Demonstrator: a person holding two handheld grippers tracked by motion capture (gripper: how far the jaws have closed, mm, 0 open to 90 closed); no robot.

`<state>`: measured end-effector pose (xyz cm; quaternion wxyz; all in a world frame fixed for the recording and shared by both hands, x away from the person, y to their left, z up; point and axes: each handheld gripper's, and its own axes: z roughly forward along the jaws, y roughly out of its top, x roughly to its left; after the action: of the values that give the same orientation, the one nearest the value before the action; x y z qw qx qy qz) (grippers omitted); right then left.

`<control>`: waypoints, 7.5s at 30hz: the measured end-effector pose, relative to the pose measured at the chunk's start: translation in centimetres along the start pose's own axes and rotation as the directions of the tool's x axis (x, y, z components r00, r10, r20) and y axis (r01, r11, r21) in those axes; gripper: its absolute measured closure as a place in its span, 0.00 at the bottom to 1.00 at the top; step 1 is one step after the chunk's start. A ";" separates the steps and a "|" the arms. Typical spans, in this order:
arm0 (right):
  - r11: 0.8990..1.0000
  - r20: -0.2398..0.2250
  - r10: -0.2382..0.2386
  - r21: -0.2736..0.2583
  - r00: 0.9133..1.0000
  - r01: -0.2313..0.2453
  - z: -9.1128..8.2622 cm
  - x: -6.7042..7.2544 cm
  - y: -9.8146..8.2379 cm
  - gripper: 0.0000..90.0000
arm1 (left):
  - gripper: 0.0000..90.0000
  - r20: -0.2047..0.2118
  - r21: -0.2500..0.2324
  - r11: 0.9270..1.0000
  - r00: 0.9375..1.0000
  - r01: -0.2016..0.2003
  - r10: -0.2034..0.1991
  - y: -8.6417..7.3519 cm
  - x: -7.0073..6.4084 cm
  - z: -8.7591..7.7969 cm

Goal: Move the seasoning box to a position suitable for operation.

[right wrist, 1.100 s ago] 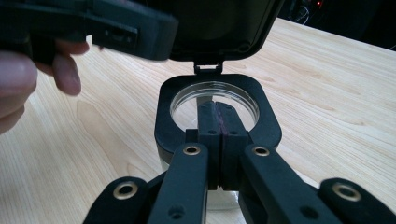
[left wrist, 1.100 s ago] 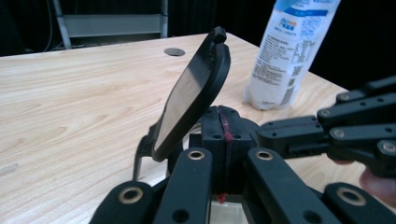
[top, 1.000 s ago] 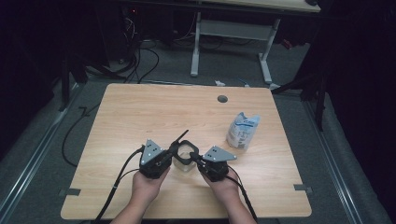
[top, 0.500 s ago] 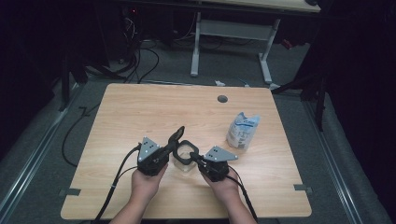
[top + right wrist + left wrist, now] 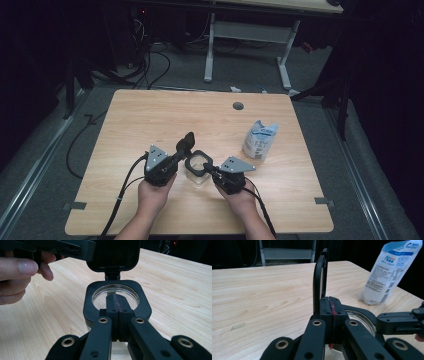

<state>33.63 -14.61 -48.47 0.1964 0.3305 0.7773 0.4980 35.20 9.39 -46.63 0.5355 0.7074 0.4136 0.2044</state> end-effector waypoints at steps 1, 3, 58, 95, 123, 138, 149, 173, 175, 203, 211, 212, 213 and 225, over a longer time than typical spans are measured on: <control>1.000 0.000 0.001 0.000 1.000 -0.001 0.0 0.0 0.0 1.00 | 1.00 0.000 0.002 1.000 1.000 0.001 -0.001 0.0 0.1 0.0; 1.000 -0.002 0.001 0.000 1.000 -0.001 0.0 0.0 0.0 1.00 | 1.00 -0.005 0.004 1.000 1.000 0.003 -0.003 0.0 0.1 0.1; 0.976 0.377 0.192 0.023 0.906 -0.216 -8.1 -5.2 -6.3 0.68 | 0.46 0.009 0.187 0.969 0.987 -0.161 0.163 -6.3 6.8 -4.4; 0.980 0.394 0.158 0.049 0.905 -0.193 -7.3 -13.9 -3.2 0.68 | 0.46 -0.020 0.158 0.983 0.995 -0.091 0.096 -6.9 7.9 -5.9; 0.984 0.356 0.136 0.060 0.925 -0.168 -7.2 -11.1 -3.2 1.00 | 0.46 -0.015 0.158 0.984 0.996 -0.085 0.088 -6.9 7.9 -5.8; 0.982 0.344 0.152 0.054 0.927 -0.181 -8.3 -8.2 -3.8 1.00 | 0.46 -0.011 0.154 0.984 0.996 -0.088 0.090 -6.8 7.8 -5.8; 0.980 0.340 0.165 0.045 0.926 -0.192 -9.1 -7.1 -4.2 1.00 | 0.46 -0.010 0.150 0.985 0.996 -0.083 0.085 -6.8 7.8 -5.9; 0.966 0.376 0.235 0.010 0.896 -0.258 -10.0 -6.8 -5.2 0.70 | 0.46 -0.009 0.154 0.985 0.997 -0.076 0.079 -6.8 7.9 -5.8; 0.967 0.391 0.228 0.013 0.892 -0.253 -9.8 -6.7 -5.2 0.64 | 0.46 -0.010 0.154 0.985 0.997 -0.077 0.080 -6.8 7.9 -5.9; 0.983 0.442 0.184 -0.061 0.878 -0.176 -8.6 -6.0 -5.1 0.84 | 0.46 -0.011 0.154 0.986 0.998 -0.067 0.069 -6.9 8.2 -5.9; 0.981 0.431 0.194 -0.064 0.881 -0.184 -8.4 -6.3 -4.8 0.87 | 0.45 -0.009 0.147 0.988 0.998 -0.055 0.057 -6.8 8.3 -6.0; 0.981 0.431 0.191 -0.060 0.882 -0.183 -8.4 -6.3 -4.8 0.88 | 0.45 -0.008 0.148 0.987 0.998 -0.055 0.056 -6.8 8.3 -6.0; 0.981 0.431 0.189 -0.056 0.882 -0.184 -8.4 -6.3 -4.8 0.90 | 0.45 -0.007 0.149 0.987 0.998 -0.055 0.057 -6.8 8.3 -6.0; 0.980 0.455 0.192 -0.046 0.869 -0.193 -8.3 -5.8 -4.4 0.94 | 0.45 0.004 0.148 0.987 0.998 -0.055 0.055 -6.9 8.2 -5.9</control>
<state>31.09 -25.34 -49.10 0.3230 0.5144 0.6726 0.4226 33.07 20.09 -52.21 0.4756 0.7563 0.4080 0.1880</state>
